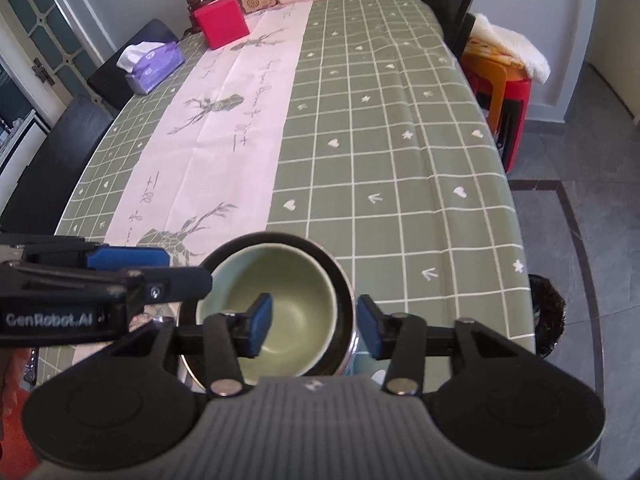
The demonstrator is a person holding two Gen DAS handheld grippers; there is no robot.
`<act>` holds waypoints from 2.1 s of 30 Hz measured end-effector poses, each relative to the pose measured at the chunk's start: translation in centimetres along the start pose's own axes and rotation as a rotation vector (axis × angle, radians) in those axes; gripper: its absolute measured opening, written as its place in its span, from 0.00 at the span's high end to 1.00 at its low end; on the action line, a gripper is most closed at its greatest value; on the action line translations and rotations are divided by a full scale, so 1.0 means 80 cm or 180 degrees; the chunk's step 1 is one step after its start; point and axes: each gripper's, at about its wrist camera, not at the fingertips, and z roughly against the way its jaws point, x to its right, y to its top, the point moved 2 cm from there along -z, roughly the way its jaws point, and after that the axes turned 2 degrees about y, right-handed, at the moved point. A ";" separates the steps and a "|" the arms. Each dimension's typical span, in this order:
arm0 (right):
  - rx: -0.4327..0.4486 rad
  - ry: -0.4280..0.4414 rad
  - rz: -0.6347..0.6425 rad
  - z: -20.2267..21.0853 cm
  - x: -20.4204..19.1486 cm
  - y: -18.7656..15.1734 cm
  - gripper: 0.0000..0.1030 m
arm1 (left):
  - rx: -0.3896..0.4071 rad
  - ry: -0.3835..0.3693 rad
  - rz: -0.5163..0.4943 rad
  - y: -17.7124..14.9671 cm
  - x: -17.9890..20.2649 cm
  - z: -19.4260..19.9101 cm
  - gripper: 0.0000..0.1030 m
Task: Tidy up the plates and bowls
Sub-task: 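Lower the green bowl into the orange bowl and open the left gripper, then close the left gripper on the rim of the three-bowl stack, then carry the bowl stack with the left gripper onto the glass plate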
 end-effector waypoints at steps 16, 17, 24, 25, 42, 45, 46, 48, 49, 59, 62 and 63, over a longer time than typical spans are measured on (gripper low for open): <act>-0.0304 0.0221 -0.0817 -0.033 0.049 -0.034 0.23 | -0.0083 -0.0293 0.0647 -0.030 -0.061 -0.036 0.15; -0.0330 0.0245 -0.0844 -0.036 0.050 -0.035 0.23 | -0.0134 -0.0341 0.0726 -0.032 -0.065 -0.042 0.16; -0.0442 0.0365 -0.1025 -0.058 0.051 -0.040 0.24 | -0.0226 -0.0485 0.0988 -0.041 -0.078 -0.065 0.15; -0.0445 0.0382 -0.1059 -0.060 0.052 -0.040 0.24 | -0.0238 -0.0497 0.0992 -0.043 -0.078 -0.068 0.15; -0.0477 0.0841 -0.1647 -0.090 0.074 -0.067 0.36 | -0.0118 -0.0723 0.1228 -0.070 -0.083 -0.091 0.23; -0.0455 0.0874 -0.1670 -0.092 0.074 -0.069 0.38 | -0.0097 -0.0779 0.1303 -0.073 -0.083 -0.095 0.25; -0.0450 0.0903 -0.1687 -0.093 0.075 -0.070 0.39 | -0.0083 -0.0805 0.1324 -0.074 -0.083 -0.096 0.27; -0.0425 0.0974 -0.1721 -0.094 0.076 -0.072 0.42 | -0.0050 -0.0831 0.1323 -0.073 -0.081 -0.096 0.34; -0.0414 0.1012 -0.1732 -0.094 0.076 -0.073 0.44 | -0.0037 -0.0812 0.1300 -0.072 -0.079 -0.095 0.35; -0.0370 0.0984 -0.1667 -0.091 0.075 -0.074 0.48 | -0.0025 -0.0492 0.1016 -0.068 -0.059 -0.091 0.44; -0.0372 0.0978 -0.1662 -0.090 0.075 -0.074 0.49 | -0.0031 -0.0469 0.1035 -0.068 -0.059 -0.091 0.44; -0.0372 0.0984 -0.1671 -0.090 0.075 -0.074 0.50 | -0.0029 -0.0462 0.1042 -0.069 -0.059 -0.090 0.44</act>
